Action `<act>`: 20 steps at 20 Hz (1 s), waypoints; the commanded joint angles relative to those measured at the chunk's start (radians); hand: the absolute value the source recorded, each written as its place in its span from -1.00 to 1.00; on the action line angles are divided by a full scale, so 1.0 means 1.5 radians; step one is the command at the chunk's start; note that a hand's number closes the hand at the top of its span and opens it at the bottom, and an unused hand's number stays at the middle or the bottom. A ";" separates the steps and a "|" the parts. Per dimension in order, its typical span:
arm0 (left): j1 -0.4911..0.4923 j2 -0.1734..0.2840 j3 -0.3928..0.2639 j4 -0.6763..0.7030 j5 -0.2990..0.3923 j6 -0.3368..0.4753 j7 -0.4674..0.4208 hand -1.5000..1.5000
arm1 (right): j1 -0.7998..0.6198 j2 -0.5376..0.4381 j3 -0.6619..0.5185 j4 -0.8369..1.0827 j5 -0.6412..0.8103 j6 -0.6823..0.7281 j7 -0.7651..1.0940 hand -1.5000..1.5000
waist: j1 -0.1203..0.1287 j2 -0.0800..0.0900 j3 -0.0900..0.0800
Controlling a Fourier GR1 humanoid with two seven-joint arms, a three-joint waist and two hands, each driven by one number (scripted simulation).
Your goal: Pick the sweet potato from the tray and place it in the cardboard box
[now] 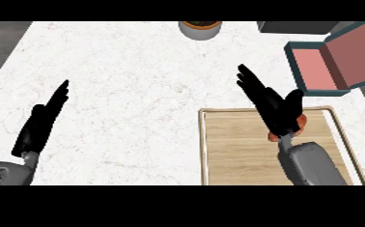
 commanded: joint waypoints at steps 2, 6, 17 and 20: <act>0.013 -0.038 0.039 -0.023 0.038 0.032 -0.020 0.00 | 0.083 0.000 -0.111 -0.016 0.045 -0.189 -0.030 1.00 | -0.044 -0.013 0.010; 0.006 -0.068 0.100 -0.037 0.092 0.065 -0.030 0.00 | 0.147 -0.043 -0.319 -0.008 0.039 -0.373 -0.054 1.00 | -0.160 -0.048 0.005; 0.001 -0.152 0.072 -0.163 0.138 0.076 -0.007 0.00 | 0.510 0.002 -0.274 -0.198 0.273 -0.632 -0.014 -1.00 | -0.047 -0.007 0.008; -0.014 -0.140 0.083 -0.175 0.141 0.075 0.001 0.00 | 0.592 -0.052 -0.225 -0.249 0.318 -0.562 0.110 -1.00 | -0.035 -0.001 0.006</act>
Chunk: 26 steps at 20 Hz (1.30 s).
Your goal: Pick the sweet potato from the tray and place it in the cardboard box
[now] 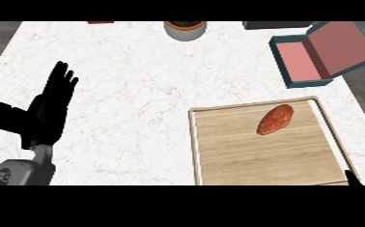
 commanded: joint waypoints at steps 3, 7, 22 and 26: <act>-0.010 0.002 -0.004 -0.016 0.006 -0.019 0.007 0.00 | 0.146 -0.077 0.088 -0.155 0.047 0.131 0.182 -1.00 | 0.031 0.010 -0.001; -0.002 -0.025 -0.038 -0.052 -0.017 0.012 0.020 0.00 | 0.165 -0.119 0.117 -0.300 0.071 0.181 0.365 -1.00 | 0.046 0.010 0.000; -0.004 -0.036 -0.014 -0.048 -0.034 -0.011 0.034 0.00 | -0.130 -0.121 0.153 -0.373 0.236 0.302 0.765 -1.00 | 0.045 0.009 0.004; 0.006 -0.033 -0.007 -0.053 -0.029 -0.020 0.038 0.00 | -0.195 -0.095 0.145 -0.356 0.250 0.328 0.837 -1.00 | 0.049 0.009 0.004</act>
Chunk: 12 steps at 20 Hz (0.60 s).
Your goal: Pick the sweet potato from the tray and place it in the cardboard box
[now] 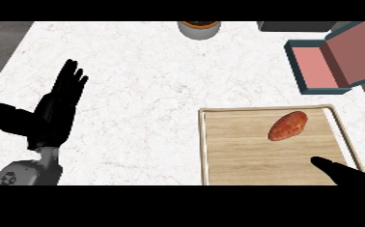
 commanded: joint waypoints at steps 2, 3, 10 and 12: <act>0.024 -0.019 -0.010 -0.011 -0.016 0.003 -0.009 0.00 | -0.078 0.053 0.014 0.051 0.031 0.016 0.123 -1.00 | -0.001 -0.001 0.001; -0.009 0.001 0.017 -0.011 0.004 -0.008 0.024 0.00 | -0.095 0.079 0.048 0.039 0.072 0.009 0.138 -1.00 | -0.002 -0.001 0.001; 0.036 -0.027 0.005 -0.017 -0.019 -0.013 -0.006 0.00 | -0.136 0.131 0.016 0.130 0.105 0.030 0.101 -1.00 | -0.005 -0.002 0.001; 0.023 -0.030 -0.006 -0.040 -0.041 0.013 0.028 0.00 | -0.138 0.155 0.011 0.165 0.124 0.012 0.069 -1.00 | -0.005 -0.002 0.001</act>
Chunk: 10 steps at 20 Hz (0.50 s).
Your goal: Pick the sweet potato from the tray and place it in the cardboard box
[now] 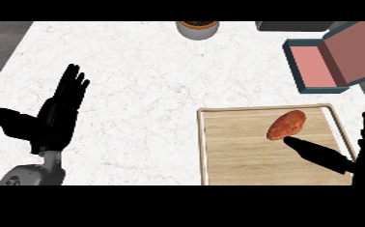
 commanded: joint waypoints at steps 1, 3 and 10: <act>0.004 0.003 0.003 -0.033 -0.012 0.000 0.022 0.00 | -0.050 0.006 -0.055 0.047 -0.012 0.025 0.071 -1.00 | -0.002 -0.001 0.001; 0.003 0.012 0.024 -0.034 -0.003 -0.012 0.028 0.00 | -0.036 0.047 -0.004 0.022 0.054 0.024 0.103 -1.00 | -0.002 -0.001 0.000; -0.041 -0.014 0.034 0.004 -0.012 -0.024 0.041 0.00 | -0.044 0.095 -0.019 0.059 0.042 0.029 0.056 -1.00 | -0.006 -0.001 0.000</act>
